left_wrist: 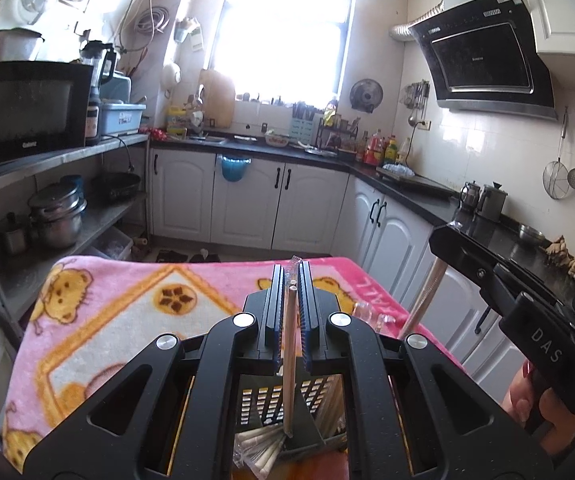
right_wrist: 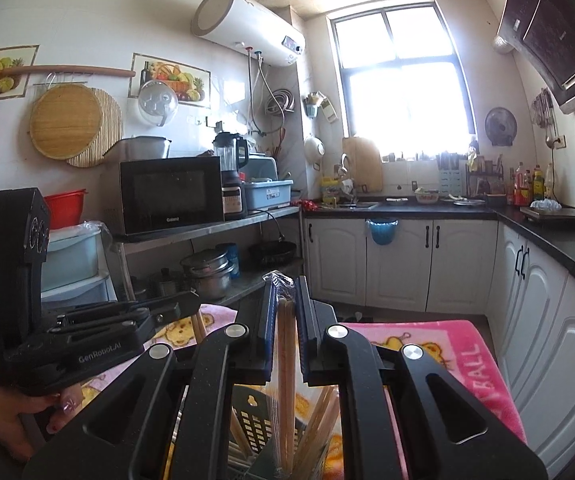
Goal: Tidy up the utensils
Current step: 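Lower the held chopstick into the green caddy with the left gripper, then open the left gripper to release the chopstick into the caddy, then pull the open left gripper back from the caddy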
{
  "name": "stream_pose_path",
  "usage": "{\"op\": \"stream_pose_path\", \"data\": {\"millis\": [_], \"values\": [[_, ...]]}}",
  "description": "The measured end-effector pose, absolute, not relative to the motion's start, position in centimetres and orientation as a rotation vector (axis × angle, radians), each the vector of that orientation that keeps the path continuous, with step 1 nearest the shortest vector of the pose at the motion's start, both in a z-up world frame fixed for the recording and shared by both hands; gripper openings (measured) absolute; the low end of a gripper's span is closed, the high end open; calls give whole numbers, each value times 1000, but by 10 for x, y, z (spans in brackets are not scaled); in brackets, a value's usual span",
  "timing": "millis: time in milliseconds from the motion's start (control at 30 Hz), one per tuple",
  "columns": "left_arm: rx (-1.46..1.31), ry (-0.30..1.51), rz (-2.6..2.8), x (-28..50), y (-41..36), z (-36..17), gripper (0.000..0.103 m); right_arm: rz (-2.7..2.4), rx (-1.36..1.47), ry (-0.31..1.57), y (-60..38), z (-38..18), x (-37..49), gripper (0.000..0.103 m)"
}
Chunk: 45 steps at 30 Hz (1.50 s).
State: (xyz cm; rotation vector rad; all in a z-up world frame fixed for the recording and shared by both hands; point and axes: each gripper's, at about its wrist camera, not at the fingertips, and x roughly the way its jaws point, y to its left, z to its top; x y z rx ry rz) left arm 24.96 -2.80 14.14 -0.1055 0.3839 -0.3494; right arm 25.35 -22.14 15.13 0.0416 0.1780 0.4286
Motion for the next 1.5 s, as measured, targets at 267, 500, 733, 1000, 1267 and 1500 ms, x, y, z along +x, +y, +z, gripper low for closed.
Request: {"op": "stream_pose_path", "data": {"millis": [267,500,733,1000,1267,1500], "values": [[-107,426,-359,254,-34,125,4,417,52,219,-219,136,260,12],[-118,450,-355,254,-30,115,13,404,66,257,-222,125,260,26],[-132,464,-350,250,-26,110,34,380,70,282,-228,117,253,35],[-146,467,-327,243,-23,108,63,363,72,309,-234,108,241,44],[-152,463,-289,231,-15,112,87,343,74,320,-241,105,227,51],[-161,453,-278,218,-7,114,92,335,65,323,-247,104,213,56]]}}
